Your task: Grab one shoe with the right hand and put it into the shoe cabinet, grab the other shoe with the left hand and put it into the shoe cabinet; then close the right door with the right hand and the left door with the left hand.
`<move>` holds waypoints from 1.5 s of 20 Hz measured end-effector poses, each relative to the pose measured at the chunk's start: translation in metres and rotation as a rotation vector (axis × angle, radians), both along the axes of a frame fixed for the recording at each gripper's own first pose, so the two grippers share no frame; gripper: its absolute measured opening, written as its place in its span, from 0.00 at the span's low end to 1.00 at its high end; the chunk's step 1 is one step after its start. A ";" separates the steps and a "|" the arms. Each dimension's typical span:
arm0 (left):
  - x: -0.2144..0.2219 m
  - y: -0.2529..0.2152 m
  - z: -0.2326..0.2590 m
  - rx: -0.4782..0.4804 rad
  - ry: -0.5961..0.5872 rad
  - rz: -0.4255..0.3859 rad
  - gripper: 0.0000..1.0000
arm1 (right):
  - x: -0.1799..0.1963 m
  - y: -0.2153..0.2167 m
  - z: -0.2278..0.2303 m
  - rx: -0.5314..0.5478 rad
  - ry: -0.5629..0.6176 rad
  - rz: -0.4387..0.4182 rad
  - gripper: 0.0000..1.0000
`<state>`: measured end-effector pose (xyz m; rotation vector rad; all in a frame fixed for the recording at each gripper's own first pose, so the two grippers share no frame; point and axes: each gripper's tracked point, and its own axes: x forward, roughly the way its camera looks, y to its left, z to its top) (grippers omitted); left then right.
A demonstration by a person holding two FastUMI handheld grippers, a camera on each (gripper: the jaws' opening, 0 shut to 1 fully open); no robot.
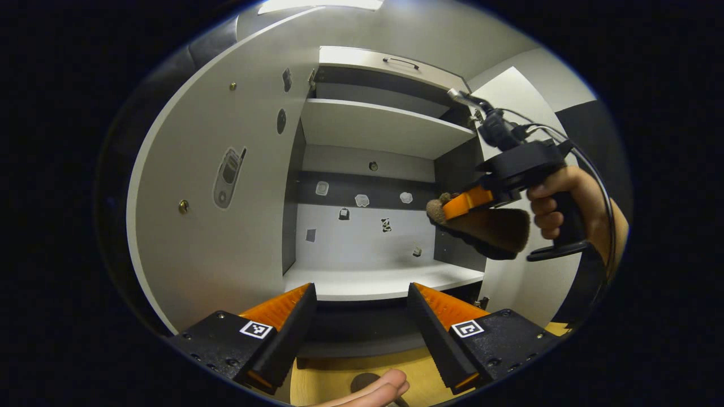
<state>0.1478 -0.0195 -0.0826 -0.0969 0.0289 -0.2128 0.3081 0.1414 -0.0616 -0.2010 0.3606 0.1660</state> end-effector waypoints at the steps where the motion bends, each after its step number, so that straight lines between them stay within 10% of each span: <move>1: -0.001 0.001 0.001 -0.002 -0.004 -0.002 0.99 | 0.015 0.000 -0.008 -0.014 0.009 -0.013 0.02; 11: 0.005 0.010 -0.002 -0.013 0.003 0.018 0.99 | 0.116 -0.010 -0.085 -0.068 0.116 -0.052 0.03; 24: 0.017 0.002 -0.019 -0.004 0.052 0.032 0.99 | 0.139 -0.029 -0.137 -0.017 0.257 -0.116 0.05; 30: 0.026 -0.003 -0.034 0.004 0.092 0.028 0.99 | 0.123 -0.035 -0.123 0.089 0.310 -0.140 0.36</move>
